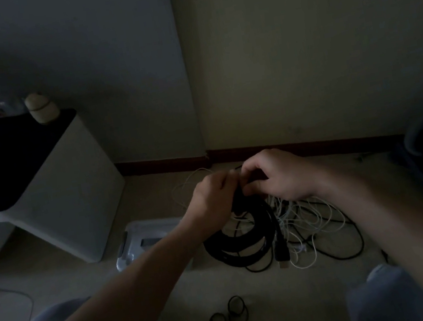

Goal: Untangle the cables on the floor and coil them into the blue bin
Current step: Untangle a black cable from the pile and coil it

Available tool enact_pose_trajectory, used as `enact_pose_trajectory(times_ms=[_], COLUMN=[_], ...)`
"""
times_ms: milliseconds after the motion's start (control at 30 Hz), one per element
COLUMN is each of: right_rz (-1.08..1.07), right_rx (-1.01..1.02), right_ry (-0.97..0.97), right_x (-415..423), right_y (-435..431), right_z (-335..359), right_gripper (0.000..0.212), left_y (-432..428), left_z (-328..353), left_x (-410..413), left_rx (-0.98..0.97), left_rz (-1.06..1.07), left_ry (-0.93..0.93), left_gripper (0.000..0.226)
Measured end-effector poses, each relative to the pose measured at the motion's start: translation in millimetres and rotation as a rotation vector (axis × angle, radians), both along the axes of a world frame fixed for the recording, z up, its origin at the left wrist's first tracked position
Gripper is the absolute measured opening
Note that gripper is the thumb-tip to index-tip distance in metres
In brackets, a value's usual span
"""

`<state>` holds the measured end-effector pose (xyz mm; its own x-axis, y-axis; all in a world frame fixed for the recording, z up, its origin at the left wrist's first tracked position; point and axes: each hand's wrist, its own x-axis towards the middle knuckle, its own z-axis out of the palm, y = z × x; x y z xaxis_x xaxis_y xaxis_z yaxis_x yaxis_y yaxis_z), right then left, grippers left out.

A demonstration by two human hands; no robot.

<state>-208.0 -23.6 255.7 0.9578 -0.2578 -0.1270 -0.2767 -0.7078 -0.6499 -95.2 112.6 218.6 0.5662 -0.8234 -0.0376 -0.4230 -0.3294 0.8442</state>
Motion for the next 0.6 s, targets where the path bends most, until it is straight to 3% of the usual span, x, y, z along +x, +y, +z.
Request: enact_pose_trajectory(times_ms=[400,600], right_rz=[-0.025,-0.052], right_rx=[-0.016,-0.035], right_ry=[-0.012,-0.042], right_x=[-2.2,-2.4], right_y=[-1.3,-0.2], right_z=[-0.3,4.1], right_gripper=[0.007,0.018], left_y=[0.3,-2.7], left_z=[-1.8,2.0], left_x=[-7.0,-9.3], left_rx=[0.013,0.009], left_rz=[0.110,0.144], left_ry=[0.183,0.319], left_gripper=[0.031,0.023])
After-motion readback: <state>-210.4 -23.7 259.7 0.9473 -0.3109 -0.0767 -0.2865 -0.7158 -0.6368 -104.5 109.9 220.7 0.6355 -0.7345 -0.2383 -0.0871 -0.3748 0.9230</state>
